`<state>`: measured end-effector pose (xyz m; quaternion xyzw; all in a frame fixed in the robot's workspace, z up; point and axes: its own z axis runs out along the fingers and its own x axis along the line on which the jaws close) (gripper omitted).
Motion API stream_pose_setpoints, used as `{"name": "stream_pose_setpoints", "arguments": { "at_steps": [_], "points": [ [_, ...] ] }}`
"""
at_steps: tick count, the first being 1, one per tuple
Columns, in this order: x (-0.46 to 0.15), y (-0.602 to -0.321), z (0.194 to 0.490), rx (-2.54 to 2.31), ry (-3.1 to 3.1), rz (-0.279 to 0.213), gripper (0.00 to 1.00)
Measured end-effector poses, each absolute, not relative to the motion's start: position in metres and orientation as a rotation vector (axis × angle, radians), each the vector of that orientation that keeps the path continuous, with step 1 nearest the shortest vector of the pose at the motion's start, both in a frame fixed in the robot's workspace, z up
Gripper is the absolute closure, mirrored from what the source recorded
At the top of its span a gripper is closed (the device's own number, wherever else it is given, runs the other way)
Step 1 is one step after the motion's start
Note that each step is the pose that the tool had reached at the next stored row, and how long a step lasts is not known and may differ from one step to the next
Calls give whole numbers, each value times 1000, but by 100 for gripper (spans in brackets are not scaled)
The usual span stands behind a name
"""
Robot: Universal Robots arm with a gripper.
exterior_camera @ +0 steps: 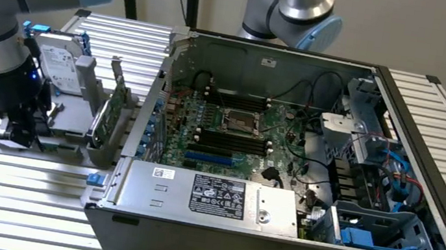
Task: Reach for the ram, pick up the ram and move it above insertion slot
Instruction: 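Pick up the ram and move it above insertion slot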
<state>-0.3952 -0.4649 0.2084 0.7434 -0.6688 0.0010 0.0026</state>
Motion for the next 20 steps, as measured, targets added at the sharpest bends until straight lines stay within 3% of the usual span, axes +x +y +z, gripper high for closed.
{"name": "stream_pose_setpoints", "arguments": {
  "at_steps": [20],
  "points": [
    [-396,-463,198,2312,-2119,-10,60]
  ]
}}
